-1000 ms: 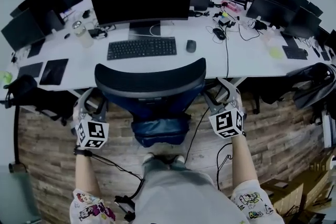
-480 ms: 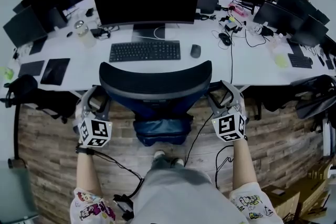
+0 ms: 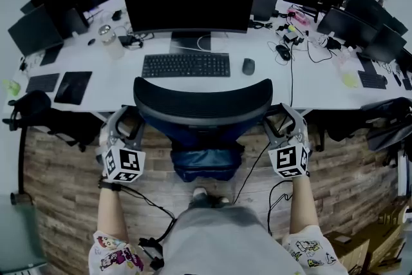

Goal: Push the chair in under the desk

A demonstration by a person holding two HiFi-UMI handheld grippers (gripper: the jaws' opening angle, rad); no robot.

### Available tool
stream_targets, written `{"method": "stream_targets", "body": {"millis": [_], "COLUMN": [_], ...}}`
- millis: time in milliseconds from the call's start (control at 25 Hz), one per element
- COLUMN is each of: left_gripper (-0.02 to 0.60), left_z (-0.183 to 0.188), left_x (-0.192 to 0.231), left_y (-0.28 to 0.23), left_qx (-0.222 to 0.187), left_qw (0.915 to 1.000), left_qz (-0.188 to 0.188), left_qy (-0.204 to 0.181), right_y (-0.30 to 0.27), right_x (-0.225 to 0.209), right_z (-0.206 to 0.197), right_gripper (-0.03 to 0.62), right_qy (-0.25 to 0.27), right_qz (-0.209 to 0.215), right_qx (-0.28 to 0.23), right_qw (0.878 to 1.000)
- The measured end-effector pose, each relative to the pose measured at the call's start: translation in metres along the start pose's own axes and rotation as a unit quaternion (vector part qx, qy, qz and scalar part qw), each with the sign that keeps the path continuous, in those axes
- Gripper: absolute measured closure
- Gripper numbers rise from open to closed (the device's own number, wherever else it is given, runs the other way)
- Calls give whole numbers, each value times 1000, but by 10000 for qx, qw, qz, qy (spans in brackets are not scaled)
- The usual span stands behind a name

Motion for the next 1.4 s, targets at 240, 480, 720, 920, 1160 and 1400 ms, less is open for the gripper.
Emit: {"method": "stream_targets", "body": {"millis": [240,480,720,920,1160,1400], "left_gripper": [351,351,354,354,350,348], "left_z": [-2,1,0,1,7,13], "left_x": [2,1,-1,2,-8,-26], "left_y": [3,1,0,4,12,28], "left_qx": [-111,-105,-115,-21,-236,-687], "left_qw": [9999,9999,9999,10000,9993,9921], "left_qz": [105,42,35,-23,48,-29], "left_qy": [-11,-34,-90,-60,281,1049], "right_y": [-1,-2,-2,2,23,49], "right_x": [3,3,3,2,-1,10], "right_z": [1,1,0,3,12,27], "right_gripper": [335,341,339,339,336,338], "right_qy": [106,168,234,278,-487,-1305], "right_qz": [-162,-233,-233,-136,-162,-1], "right_qx": [37,131,94,120,-50,-242], "right_qw": [9998,9995,9994,9994,9987,9911]}}
Point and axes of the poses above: the fingertips, and each gripper's own axes: y backward along the fingers, x to its left, z out of its top, the point moved 9 cm from there along y, backward along the fingers, and after that the axes turned 13 degrees about -z, right-handed, at the moved point
